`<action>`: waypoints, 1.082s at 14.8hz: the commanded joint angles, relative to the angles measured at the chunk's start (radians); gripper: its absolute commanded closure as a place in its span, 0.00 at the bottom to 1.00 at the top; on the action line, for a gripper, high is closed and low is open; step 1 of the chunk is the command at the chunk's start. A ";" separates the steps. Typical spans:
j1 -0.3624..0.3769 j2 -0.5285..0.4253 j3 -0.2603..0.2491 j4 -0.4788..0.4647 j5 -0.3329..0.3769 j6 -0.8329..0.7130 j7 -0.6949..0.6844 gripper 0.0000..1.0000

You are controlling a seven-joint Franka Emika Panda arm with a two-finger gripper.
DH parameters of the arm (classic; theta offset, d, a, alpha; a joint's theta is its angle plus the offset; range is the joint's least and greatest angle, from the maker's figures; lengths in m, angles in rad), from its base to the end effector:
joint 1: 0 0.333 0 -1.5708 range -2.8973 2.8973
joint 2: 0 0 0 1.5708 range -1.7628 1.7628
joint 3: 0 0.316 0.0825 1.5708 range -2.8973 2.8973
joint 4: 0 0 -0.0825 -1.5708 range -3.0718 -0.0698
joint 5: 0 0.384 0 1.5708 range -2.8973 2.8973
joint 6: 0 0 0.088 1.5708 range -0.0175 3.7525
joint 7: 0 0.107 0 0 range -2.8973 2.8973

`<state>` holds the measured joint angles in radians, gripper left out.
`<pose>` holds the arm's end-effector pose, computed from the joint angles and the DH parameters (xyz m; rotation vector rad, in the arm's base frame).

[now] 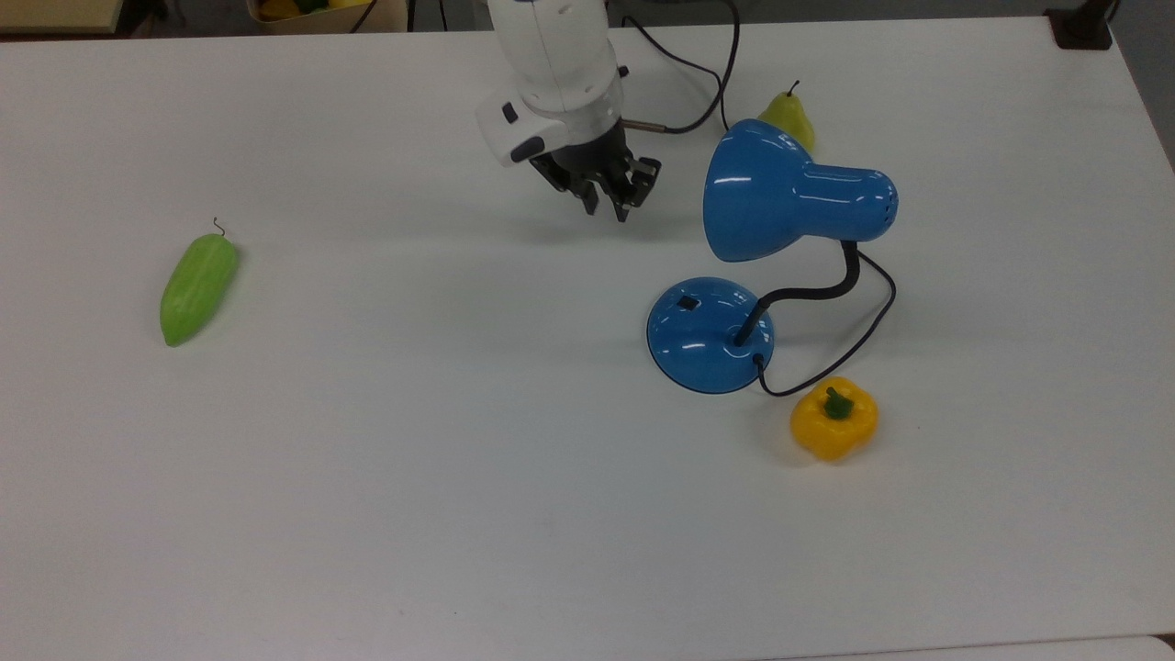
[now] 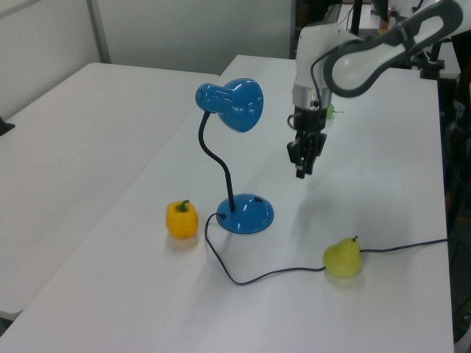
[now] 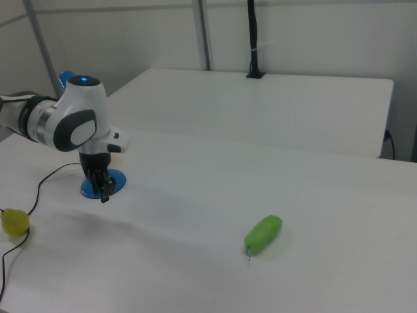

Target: Turn off lamp

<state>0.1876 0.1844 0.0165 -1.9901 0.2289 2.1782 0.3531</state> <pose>0.5770 0.1279 0.3726 -2.9271 0.4125 0.0729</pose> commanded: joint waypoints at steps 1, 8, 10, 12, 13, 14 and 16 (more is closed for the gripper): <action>-0.007 -0.106 -0.030 0.007 -0.104 -0.098 -0.033 0.00; -0.027 -0.227 -0.112 0.201 -0.189 -0.460 -0.031 0.00; -0.045 -0.258 -0.127 0.266 -0.187 -0.530 -0.046 0.00; -0.046 -0.272 -0.145 0.313 -0.172 -0.548 -0.098 0.00; -0.045 -0.276 -0.145 0.323 -0.171 -0.551 -0.126 0.00; -0.042 -0.281 -0.144 0.324 -0.171 -0.548 -0.147 0.00; -0.037 -0.280 -0.136 0.324 -0.171 -0.538 -0.199 0.00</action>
<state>0.1359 -0.1038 -0.1205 -1.6782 0.0531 1.6507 0.2330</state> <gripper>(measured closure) 0.000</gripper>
